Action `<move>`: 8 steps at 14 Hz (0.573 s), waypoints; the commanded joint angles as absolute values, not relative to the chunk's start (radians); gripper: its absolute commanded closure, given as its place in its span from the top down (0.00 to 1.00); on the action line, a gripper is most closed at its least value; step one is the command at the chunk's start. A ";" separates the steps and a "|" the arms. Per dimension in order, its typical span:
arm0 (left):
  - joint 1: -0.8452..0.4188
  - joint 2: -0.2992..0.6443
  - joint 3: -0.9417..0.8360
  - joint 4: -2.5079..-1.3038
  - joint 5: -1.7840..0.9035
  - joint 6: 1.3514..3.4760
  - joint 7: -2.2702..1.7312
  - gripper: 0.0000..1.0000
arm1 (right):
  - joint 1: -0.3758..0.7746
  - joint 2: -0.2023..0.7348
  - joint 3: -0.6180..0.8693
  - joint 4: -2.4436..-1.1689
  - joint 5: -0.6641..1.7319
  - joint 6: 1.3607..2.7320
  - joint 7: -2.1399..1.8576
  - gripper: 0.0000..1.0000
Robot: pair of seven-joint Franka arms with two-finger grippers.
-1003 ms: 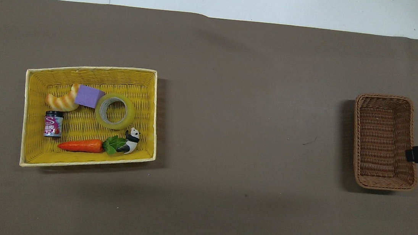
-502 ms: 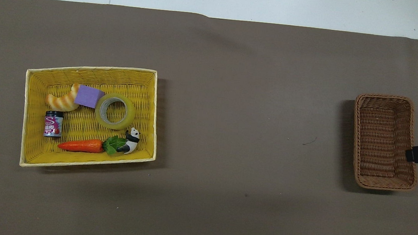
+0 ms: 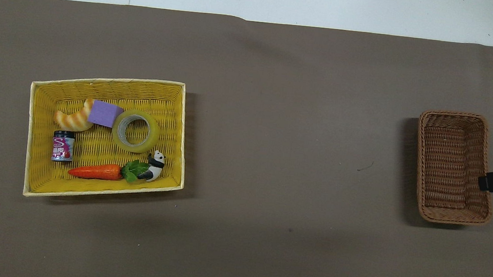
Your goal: Move tape to another basket
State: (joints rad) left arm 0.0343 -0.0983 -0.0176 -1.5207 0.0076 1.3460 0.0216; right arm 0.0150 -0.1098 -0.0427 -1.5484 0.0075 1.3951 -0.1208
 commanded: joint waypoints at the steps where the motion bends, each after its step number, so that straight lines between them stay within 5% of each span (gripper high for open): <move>1: 0.032 -0.114 -0.020 -1.539 0.015 1.365 0.006 1.00 | 0.003 -0.130 -0.040 -1.569 0.026 1.388 -0.140 1.00; 8: -0.018 -0.120 -0.037 -1.594 0.014 1.419 -0.074 1.00 | 0.003 -0.130 -0.040 -1.569 0.026 1.388 -0.140 1.00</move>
